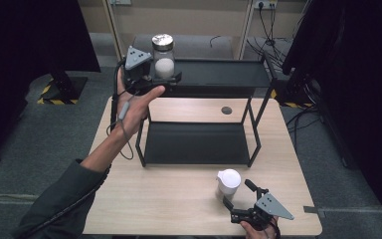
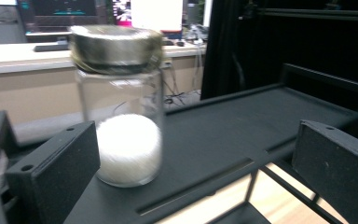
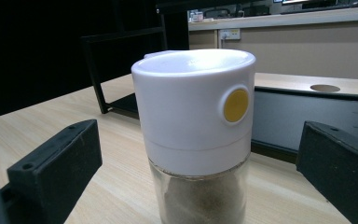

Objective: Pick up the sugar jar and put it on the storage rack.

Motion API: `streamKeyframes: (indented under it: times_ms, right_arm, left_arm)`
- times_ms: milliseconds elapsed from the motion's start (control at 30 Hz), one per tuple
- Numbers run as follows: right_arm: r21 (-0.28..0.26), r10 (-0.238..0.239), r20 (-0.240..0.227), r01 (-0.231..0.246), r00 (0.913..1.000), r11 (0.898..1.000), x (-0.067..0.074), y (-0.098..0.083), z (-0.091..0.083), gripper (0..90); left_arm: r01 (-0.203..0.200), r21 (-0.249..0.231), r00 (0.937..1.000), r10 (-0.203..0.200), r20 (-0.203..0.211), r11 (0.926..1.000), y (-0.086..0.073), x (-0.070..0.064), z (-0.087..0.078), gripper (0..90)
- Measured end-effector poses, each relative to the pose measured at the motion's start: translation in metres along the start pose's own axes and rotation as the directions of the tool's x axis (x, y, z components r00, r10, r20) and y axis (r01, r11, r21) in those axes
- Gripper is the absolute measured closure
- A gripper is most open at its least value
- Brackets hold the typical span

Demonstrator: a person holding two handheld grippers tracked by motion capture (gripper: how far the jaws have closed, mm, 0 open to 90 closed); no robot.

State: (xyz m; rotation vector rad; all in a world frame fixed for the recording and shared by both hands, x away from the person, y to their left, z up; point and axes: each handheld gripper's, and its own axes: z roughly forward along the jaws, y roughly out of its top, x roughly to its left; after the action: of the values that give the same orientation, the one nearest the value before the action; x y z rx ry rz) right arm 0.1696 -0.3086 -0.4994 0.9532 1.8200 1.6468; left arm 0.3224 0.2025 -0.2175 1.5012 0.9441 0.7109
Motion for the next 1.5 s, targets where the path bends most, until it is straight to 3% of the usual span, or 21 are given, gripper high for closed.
streamKeyframes:
  times_ms: [533,900,1000,1233,1500]
  right_arm:
    - [0.002,-0.001,-0.003,0.001,1.0000,1.000,0.000,0.000,0.001,0.4]
    - [0.002,-0.002,-0.002,0.002,1.0000,1.000,0.000,0.000,0.001,0.4]
    - [0.002,-0.001,-0.001,0.001,1.0000,1.000,0.000,0.000,0.000,0.4]
    - [0.004,0.000,-0.003,0.000,1.0000,1.000,0.000,0.000,0.001,0.4]
    - [0.003,-0.001,-0.003,0.001,1.0000,1.000,0.000,0.000,0.001,0.4]
  left_arm:
    - [0.014,-0.028,0.9954,-0.011,0.096,0.9995,-0.054,-0.001,-0.028,0.1]
    - [0.041,-0.002,0.9850,-0.040,0.168,0.9992,-0.105,0.004,-0.039,0.0]
    - [0.026,-0.014,0.9855,-0.023,0.168,0.9996,-0.119,0.002,-0.042,0.2]
    - [0.074,0.007,0.9732,-0.073,0.218,0.9973,-0.149,0.002,-0.048,0.0]
    - [0.040,-0.015,0.9729,-0.035,0.229,0.9991,-0.177,-0.006,-0.051,0.1]
